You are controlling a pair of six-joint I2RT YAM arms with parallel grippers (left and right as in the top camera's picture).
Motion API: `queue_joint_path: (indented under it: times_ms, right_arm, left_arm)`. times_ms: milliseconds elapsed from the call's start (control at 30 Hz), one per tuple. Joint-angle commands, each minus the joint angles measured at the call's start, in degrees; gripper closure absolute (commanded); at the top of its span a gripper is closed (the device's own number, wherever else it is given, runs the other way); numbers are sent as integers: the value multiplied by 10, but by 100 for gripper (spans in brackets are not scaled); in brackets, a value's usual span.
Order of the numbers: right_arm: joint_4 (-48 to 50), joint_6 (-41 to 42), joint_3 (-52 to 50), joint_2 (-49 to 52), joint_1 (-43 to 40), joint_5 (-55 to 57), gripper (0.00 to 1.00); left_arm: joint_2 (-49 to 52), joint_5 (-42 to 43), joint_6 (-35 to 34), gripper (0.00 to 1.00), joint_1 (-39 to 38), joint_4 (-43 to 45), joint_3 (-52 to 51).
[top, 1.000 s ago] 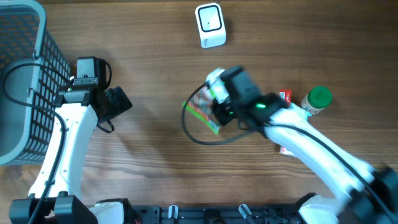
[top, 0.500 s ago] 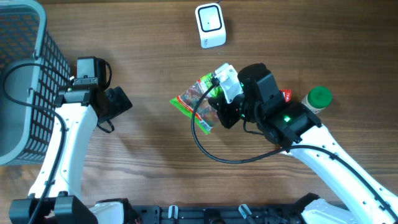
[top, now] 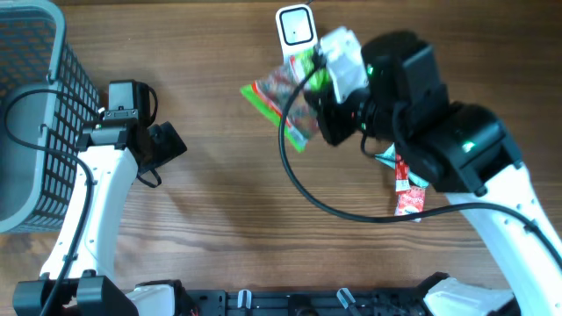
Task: Scan the item barcode
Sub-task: 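Lift the gummy bag and carry it toward the scanner, then hold the gummy bag before the white scanner window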
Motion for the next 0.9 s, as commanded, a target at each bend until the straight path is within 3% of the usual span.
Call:
queue_joint_path:
  times_ms: [0,133,300,500,733,867]
  right_arm:
    - [-28,-14,103,45,1,103,96]
    - [0,-77,135,94,1,132,96]
    - [63,-174,135,176,1,249,96]
    - [170,-280,135,278,2,260,96]
    - [351,-390,134,390,1,325,96]
    - [538,-497,134,467,-4,406,96]
  left_arm:
    - [-2,1,5,0,3,0,8]
    - [-2,1,5,0,3,0,8]
    - [-2,1,5,0,3,0,8]
    - [-2,1,5,0,3,0,8]
    - [-2,1,5,0,3,0,8]
    - [-2,1,5,0,3,0,8]
